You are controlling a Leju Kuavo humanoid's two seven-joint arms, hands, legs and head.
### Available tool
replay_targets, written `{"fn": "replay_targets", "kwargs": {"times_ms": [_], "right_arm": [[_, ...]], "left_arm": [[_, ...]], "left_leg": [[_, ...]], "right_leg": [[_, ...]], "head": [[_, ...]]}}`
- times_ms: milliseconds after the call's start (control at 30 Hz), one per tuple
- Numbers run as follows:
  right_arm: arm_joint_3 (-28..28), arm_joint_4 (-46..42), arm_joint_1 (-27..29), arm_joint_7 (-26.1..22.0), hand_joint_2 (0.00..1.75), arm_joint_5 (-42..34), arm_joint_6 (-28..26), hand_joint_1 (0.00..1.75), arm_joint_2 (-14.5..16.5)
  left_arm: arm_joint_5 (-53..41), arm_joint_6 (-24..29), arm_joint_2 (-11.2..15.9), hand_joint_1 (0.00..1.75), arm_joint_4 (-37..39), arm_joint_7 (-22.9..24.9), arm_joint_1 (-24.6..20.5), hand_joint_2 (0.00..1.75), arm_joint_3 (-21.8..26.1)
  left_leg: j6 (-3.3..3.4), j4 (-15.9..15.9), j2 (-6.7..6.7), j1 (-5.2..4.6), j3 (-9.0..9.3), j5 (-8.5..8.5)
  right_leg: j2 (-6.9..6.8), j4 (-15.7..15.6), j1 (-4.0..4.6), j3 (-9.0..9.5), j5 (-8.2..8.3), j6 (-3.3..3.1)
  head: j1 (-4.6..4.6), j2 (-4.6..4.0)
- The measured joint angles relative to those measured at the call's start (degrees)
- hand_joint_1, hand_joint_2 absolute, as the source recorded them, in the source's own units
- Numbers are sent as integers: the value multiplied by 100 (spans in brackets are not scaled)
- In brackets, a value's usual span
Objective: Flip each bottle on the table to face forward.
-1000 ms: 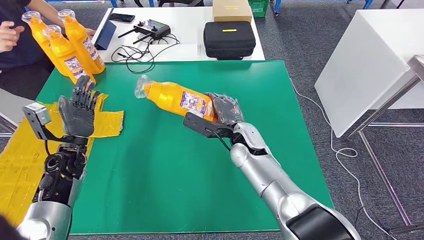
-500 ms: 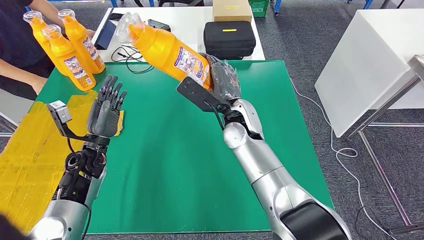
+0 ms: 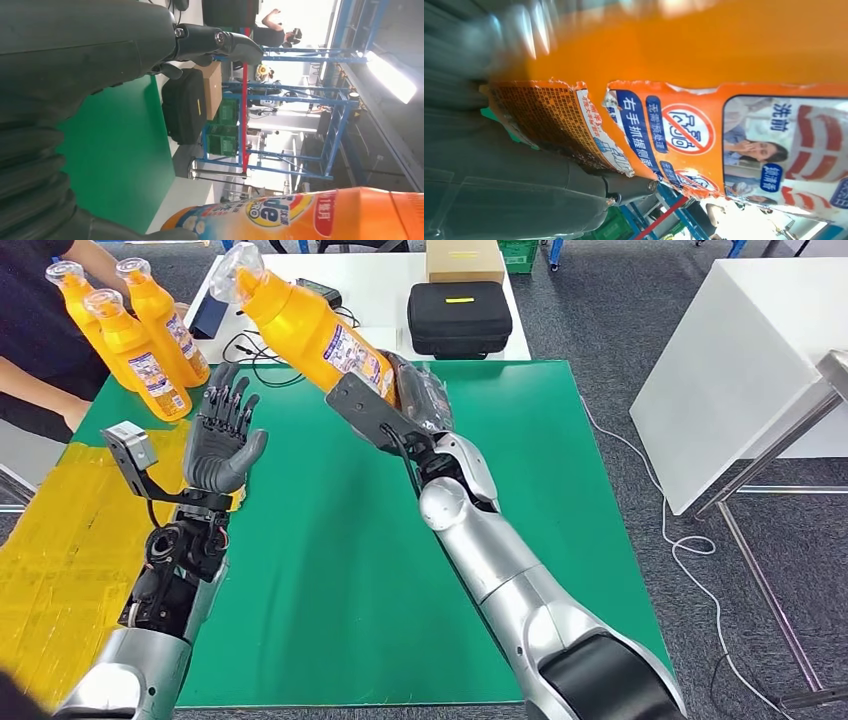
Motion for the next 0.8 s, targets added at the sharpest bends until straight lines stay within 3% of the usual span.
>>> {"fn": "replay_targets", "kwargs": {"times_ms": [133, 400, 800], "right_arm": [[175, 39, -16, 255, 175, -325, 164, 175, 30], [1463, 94, -19, 864, 175, -1536, 204, 175, 50], [2195, 459, -139, 1092, 175, -1711, 130, 175, 40]], "left_arm": [[-57, 285, -7, 0, -126, -65, 22, 175, -3], [15, 465, -49, 0, -951, 274, 413, 175, -2], [322, 61, -245, 0, -1353, 687, 521, 175, -271]], "left_leg": [[0, 0, 0, 1, 0, 0], [0, 0, 0, 3, -2, 0], [1, 1, 0, -2, -3, 0]], "right_leg": [[1, 1, 0, 0, 0, 0], [1, 0, 3, -3, -1, 0], [1, -1, -1, -3, 0, 0]], "head": [[0, 0], [0, 0], [0, 0]]}}
